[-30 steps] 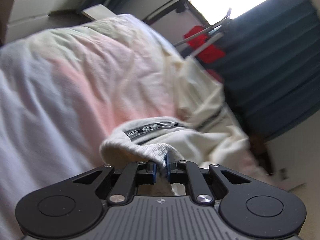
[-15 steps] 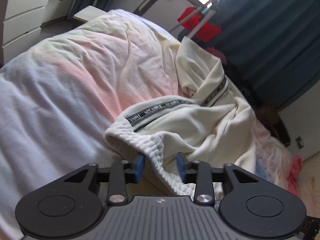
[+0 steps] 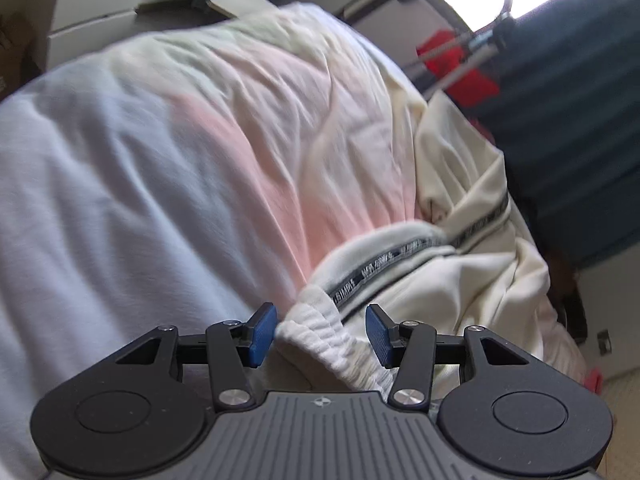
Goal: Fold clothes
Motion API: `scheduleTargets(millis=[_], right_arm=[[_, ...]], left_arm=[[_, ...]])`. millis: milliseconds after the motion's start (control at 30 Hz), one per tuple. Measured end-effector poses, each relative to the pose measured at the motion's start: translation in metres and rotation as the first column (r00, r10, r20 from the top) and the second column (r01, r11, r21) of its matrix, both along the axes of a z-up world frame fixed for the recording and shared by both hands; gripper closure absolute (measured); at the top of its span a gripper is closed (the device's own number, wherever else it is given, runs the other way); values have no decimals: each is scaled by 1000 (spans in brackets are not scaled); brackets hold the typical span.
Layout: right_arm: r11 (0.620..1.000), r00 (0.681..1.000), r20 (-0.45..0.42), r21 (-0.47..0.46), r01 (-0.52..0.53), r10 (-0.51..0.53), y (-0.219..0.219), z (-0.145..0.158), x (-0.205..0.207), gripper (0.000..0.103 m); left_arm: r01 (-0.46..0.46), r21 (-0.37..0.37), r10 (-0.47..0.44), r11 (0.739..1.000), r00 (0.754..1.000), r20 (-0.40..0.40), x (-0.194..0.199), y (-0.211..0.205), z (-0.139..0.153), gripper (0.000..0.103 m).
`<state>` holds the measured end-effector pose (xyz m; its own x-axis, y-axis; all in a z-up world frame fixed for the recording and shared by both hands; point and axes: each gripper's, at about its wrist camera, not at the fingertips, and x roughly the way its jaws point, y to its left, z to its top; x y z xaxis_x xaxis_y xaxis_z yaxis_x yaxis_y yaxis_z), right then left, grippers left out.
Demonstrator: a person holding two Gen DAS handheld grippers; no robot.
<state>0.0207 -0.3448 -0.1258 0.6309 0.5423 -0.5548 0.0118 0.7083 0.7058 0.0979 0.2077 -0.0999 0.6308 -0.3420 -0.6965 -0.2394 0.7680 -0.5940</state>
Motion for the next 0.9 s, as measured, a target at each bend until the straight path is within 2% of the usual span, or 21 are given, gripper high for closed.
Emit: scheduleTargets(millis=[67,133,233,333,400,433,467,500,533,600,667,900], right_arm=[[999,1000,-14,43,6,-5,-1,-4,2,32],[999,1000,-10,34,-26,27,6,-7,4,25],[998,997,-39,8,-60,60,17,-17,11,25],[999,996,-76,3,-49,49,19,-28,17,28],[999,997,-66,6,-33,34,17,-27,18,36],[999,998,-60,1,-33,33,17,-26,16,46],[999,998,-53,-4,-33,33,17,-24,15,56],[999,998,-46,-8,-34,33,17,-23,13,61],[1000,999,-40,-6,-26,26,16,-20,11,76],[1000,1000,-26,1,-9,9,16,-15,7,81],[1000,1000,-6,25,8,-8,14,-11,2,82],[990,998,-3,132,57,-57,18,0,-15,84]], left_arm=[[5,-4,-5,1000,1000,10,-2,-1,0,51],[9,-9,-9,1000,1000,22,-4,-2,1,47],[33,7,-34,999,999,39,-2,-5,0,42],[37,23,-38,999,999,25,2,-9,-5,43],[35,41,-36,999,999,30,2,-12,-4,45],[35,59,-37,998,999,35,1,-14,-3,46],[34,90,-37,995,999,35,0,-17,-1,52],[32,122,-37,992,999,35,-2,-20,1,59],[30,149,-36,988,999,39,-3,-22,3,62],[19,176,-31,984,997,66,-6,-25,10,70],[-2,188,-18,982,994,106,-12,-26,17,78],[-40,245,-8,969,981,193,-13,-34,55,87]])
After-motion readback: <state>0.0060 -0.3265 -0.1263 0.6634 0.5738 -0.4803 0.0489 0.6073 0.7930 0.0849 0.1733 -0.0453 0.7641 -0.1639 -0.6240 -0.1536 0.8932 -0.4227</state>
